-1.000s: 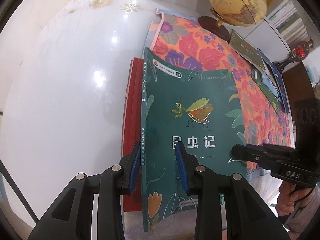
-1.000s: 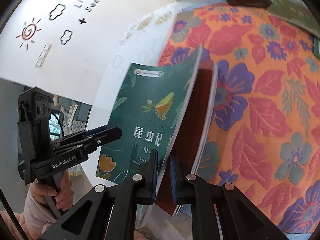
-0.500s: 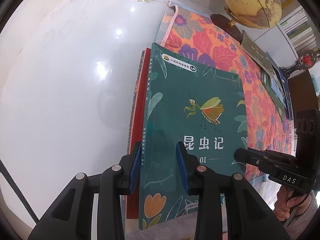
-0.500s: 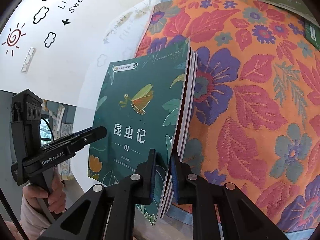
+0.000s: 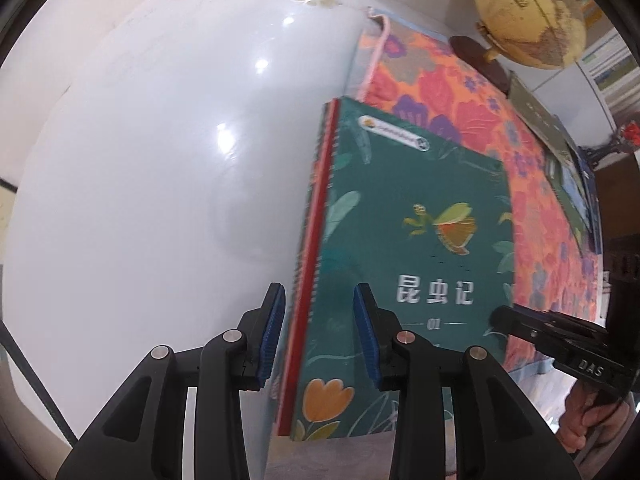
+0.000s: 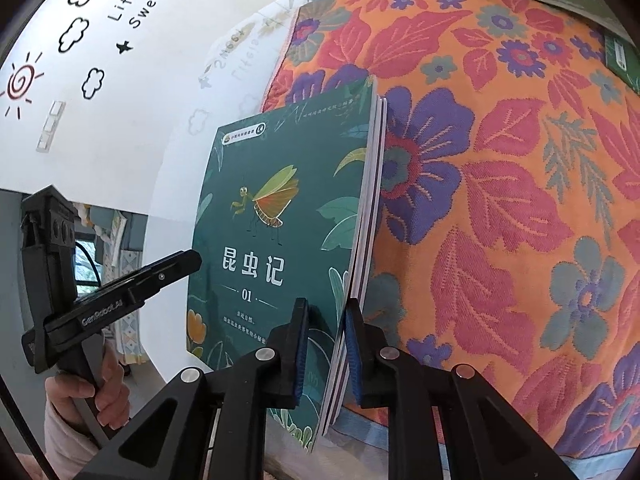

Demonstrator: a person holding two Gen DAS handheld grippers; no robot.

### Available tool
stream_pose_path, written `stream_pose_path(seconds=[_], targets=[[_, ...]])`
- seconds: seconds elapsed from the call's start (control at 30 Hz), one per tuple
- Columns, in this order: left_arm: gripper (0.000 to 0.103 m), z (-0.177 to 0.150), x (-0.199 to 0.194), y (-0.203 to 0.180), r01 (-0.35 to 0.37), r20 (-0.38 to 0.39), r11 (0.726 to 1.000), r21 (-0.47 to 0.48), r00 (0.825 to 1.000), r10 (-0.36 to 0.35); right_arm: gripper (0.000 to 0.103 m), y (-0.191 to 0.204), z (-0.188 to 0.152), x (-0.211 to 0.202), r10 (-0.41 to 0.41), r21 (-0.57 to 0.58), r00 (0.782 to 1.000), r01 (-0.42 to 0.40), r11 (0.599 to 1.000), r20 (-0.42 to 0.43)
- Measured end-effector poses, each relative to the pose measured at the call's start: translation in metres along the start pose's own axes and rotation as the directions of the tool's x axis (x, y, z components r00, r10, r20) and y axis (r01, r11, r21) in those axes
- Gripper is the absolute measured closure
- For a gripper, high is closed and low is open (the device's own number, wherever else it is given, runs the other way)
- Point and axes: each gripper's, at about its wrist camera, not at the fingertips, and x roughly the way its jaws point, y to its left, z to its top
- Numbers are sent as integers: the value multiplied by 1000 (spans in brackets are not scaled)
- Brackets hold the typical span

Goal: Organize books

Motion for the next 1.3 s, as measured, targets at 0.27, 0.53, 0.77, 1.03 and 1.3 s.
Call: stream_pose_path(seconds=[0.27,0.53,0.77,1.03,1.3], targets=[[63,3,2,10,20,-15,998,-55,1000,-21,80,25,0,5,-128,-116,992,126,985,-12],[62,-3,7,-7,26,-27,1000,10,999,-26,76,31,0,9,-175,-151,984,170,974,-22],[62,-2,-14,-5,-8,32,999,33,999,7,76,16,-3,-9,-130,-81,991,132,988,40],[62,4,-36,-32,0,78,999,42,997,-4,76,-38,-10,-75,-30,36,987,25,999,160],[60,29,-30,-131,16,108,988,156,994,-34,75,-136,-20,-171,-86,206,951,24,978,297]])
